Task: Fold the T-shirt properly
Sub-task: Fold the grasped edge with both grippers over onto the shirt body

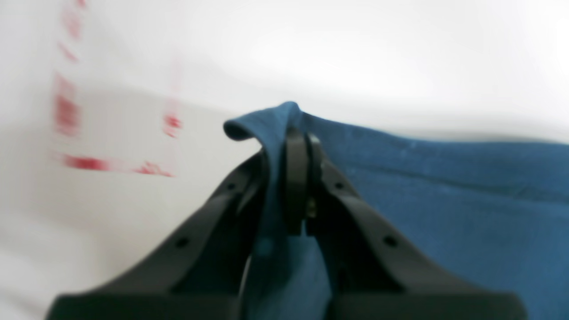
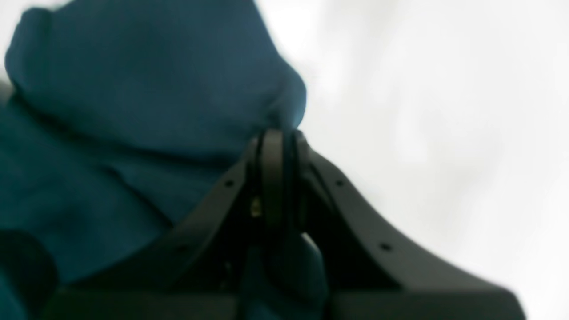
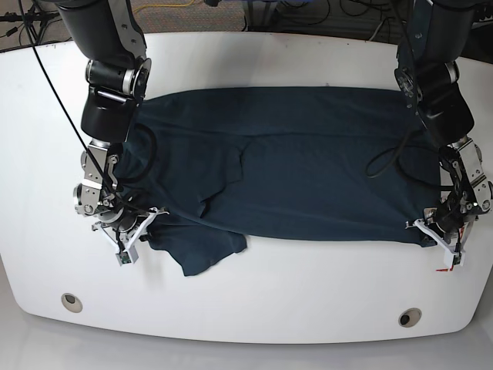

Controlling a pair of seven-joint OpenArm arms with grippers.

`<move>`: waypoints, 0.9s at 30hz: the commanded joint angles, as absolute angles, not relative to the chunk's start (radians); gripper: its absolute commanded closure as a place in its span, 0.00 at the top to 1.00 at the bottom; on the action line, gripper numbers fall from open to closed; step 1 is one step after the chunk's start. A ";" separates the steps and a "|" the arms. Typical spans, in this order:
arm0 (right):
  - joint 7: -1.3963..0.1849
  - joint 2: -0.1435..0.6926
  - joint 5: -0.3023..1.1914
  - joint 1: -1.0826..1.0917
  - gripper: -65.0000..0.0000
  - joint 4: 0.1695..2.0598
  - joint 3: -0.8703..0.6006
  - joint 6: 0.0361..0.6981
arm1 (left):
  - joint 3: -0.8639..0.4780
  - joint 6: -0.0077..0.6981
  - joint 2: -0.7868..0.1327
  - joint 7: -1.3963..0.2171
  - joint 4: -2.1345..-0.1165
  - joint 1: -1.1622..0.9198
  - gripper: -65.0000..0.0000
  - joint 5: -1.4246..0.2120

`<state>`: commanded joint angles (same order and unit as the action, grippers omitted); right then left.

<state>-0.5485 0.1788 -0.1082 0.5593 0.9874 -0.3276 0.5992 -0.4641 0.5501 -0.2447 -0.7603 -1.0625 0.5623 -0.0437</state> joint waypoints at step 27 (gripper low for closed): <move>-0.921 0.183 -0.108 0.263 0.00 1.600 -0.328 0.654 | -0.466 0.698 -0.243 -0.886 -1.508 0.294 0.00 -0.044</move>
